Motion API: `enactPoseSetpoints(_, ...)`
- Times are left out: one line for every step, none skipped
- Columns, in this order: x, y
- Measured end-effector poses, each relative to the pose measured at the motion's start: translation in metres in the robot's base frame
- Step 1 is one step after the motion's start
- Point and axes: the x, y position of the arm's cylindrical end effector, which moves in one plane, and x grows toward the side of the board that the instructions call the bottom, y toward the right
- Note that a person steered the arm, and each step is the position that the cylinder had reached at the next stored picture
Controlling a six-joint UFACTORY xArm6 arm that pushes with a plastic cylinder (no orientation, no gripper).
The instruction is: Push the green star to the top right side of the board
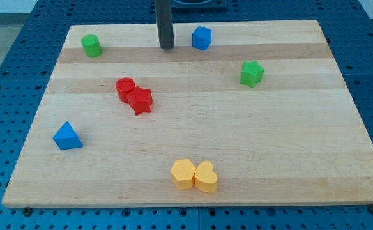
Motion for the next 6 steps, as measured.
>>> enactPoseSetpoints(0.036,0.02)
enactPoseSetpoints(0.059,0.047)
enactPoseSetpoints(0.087,0.082)
enactPoseSetpoints(0.109,0.116)
enactPoseSetpoints(0.113,0.126)
enactPoseSetpoints(0.12,0.139)
